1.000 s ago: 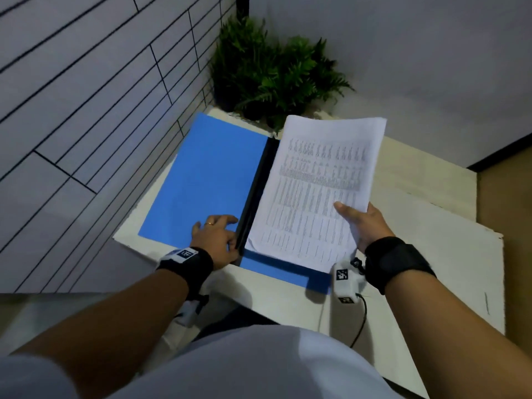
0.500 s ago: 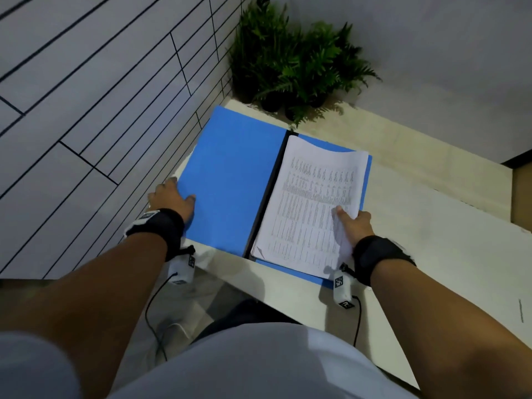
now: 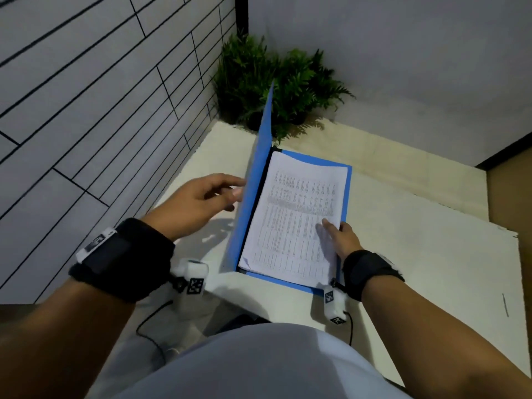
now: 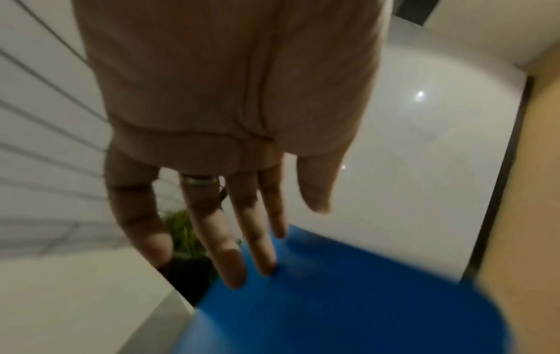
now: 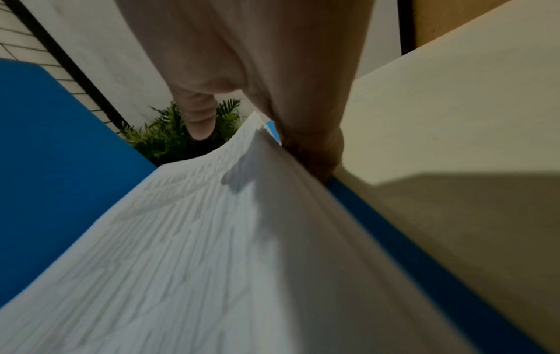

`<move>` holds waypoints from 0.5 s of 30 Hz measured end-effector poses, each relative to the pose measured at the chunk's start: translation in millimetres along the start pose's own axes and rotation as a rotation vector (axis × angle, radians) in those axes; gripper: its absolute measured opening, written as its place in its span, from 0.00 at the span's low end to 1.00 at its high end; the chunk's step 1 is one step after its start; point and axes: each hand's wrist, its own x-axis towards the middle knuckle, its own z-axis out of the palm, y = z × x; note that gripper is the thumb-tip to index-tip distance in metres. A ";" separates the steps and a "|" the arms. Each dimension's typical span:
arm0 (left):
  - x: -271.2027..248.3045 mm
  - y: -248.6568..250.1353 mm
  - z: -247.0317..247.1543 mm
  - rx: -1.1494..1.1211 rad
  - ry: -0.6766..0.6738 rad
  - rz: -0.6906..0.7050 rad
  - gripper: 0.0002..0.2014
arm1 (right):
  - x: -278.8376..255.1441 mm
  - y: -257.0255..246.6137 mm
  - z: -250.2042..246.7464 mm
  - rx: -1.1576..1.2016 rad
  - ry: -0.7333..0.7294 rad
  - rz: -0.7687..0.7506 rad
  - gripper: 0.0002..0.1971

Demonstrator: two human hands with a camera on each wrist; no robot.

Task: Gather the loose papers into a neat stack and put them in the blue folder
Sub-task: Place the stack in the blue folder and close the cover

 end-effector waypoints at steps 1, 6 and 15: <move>-0.5 1.5 8.5 -0.034 -0.112 -0.020 0.13 | -1.6 -0.8 -2.4 0.036 -0.018 0.018 0.35; 40.2 -42.3 43.1 0.151 -0.292 -0.218 0.19 | -10.5 3.9 -25.4 0.119 -0.136 0.105 0.36; 79.6 -101.2 89.4 0.099 -0.117 -0.305 0.24 | -12.0 14.8 -33.8 0.181 -0.193 0.075 0.26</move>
